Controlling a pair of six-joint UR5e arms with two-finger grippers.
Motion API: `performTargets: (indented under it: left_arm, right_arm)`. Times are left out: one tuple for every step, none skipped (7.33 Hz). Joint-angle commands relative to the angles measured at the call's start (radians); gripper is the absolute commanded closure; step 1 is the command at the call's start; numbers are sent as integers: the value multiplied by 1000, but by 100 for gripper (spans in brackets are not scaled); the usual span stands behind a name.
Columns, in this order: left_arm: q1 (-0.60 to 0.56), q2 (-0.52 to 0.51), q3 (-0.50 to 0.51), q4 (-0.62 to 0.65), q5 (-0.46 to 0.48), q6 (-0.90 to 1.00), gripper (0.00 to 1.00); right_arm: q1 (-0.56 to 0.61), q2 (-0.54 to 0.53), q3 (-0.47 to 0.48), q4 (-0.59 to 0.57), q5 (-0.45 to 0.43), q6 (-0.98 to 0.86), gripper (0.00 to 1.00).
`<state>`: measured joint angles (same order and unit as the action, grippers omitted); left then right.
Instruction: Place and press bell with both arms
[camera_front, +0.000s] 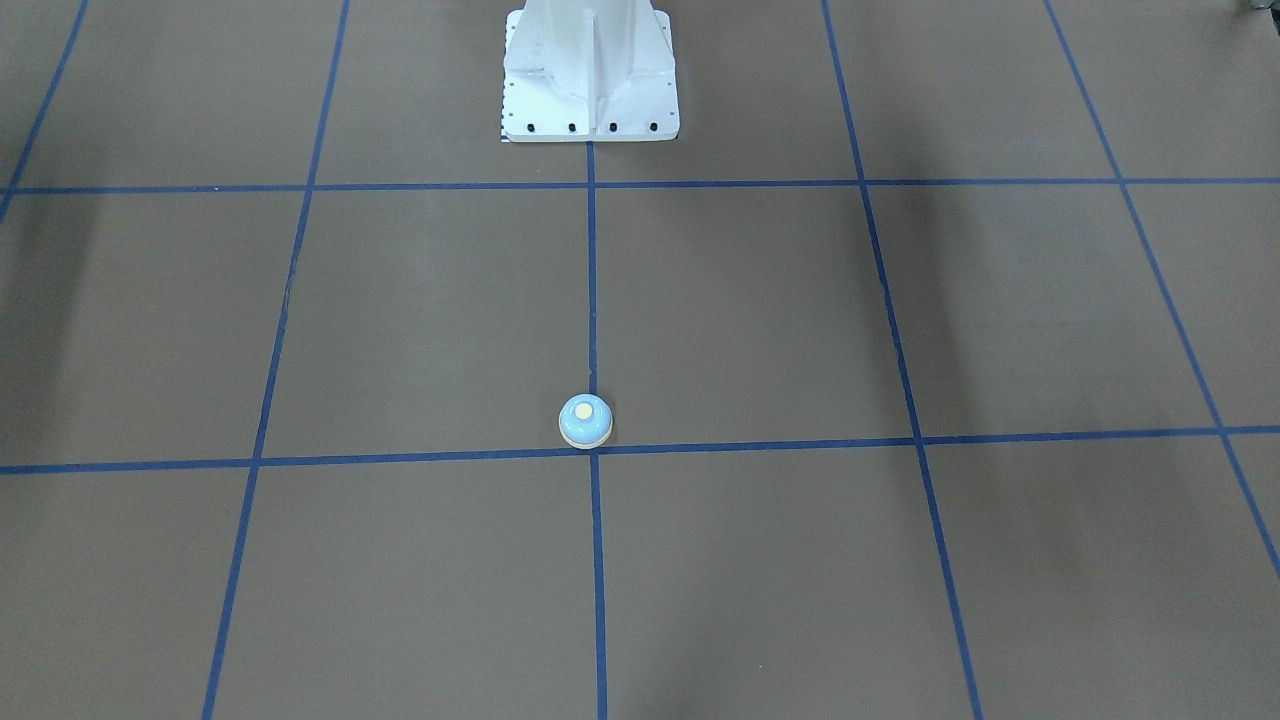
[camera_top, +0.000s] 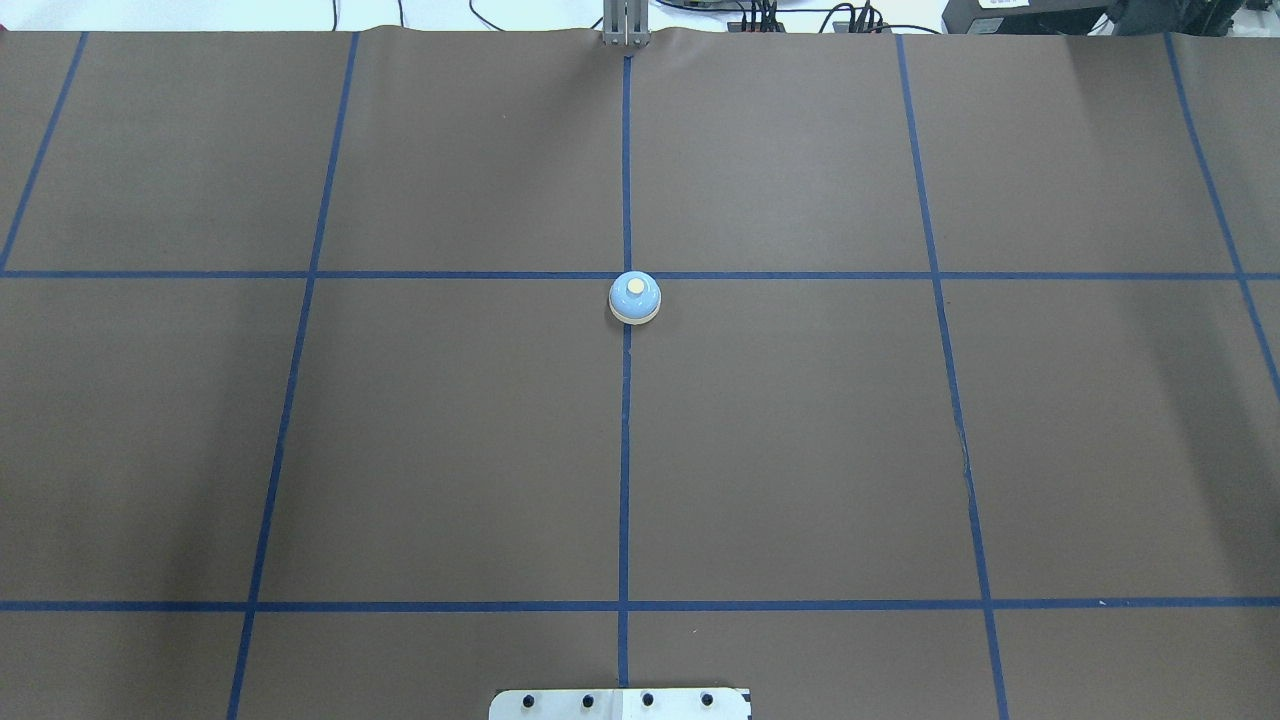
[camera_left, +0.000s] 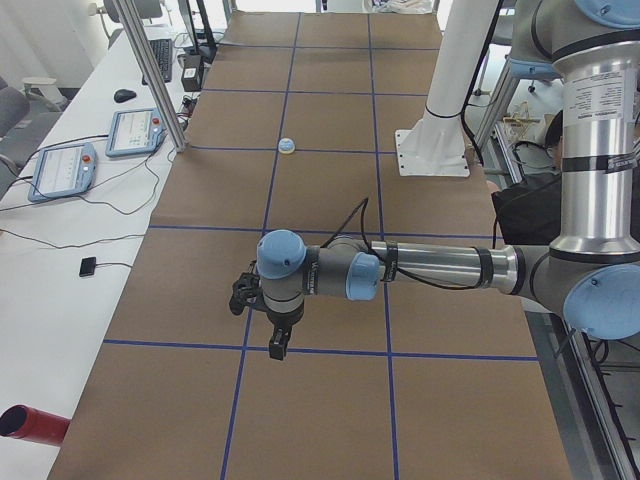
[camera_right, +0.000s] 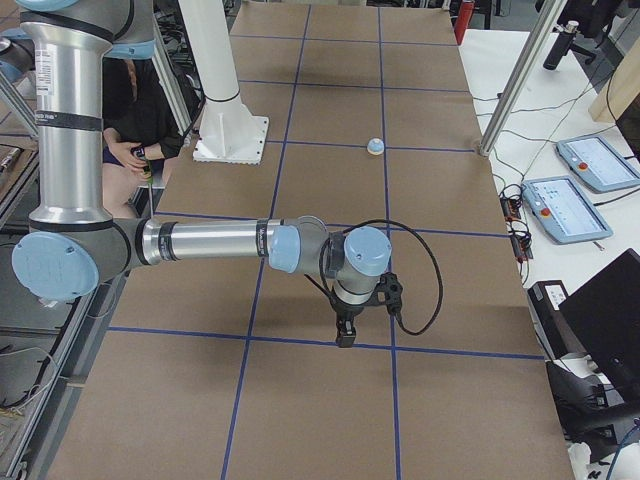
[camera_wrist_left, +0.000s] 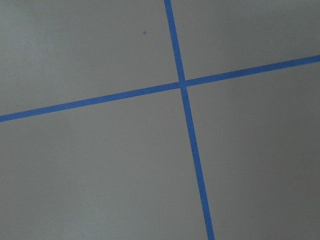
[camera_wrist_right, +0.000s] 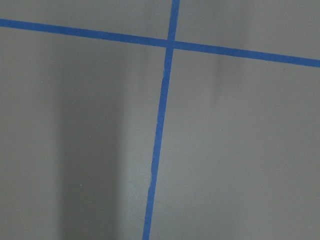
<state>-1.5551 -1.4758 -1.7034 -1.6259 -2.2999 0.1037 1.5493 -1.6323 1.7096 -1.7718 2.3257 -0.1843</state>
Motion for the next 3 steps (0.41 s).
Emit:
performTargets:
  left_arm:
    - [0,0,1,0,4,2,0]
    - [0,0,-2,-2,4,2,0]
    - [0,0,-4,-2,4,2,0]
  right_arm:
    - [0,0,2,0,3,0,0]
    - [0,0,4,0,3,0,0]
    - [0,0,4,0,1,0,0]
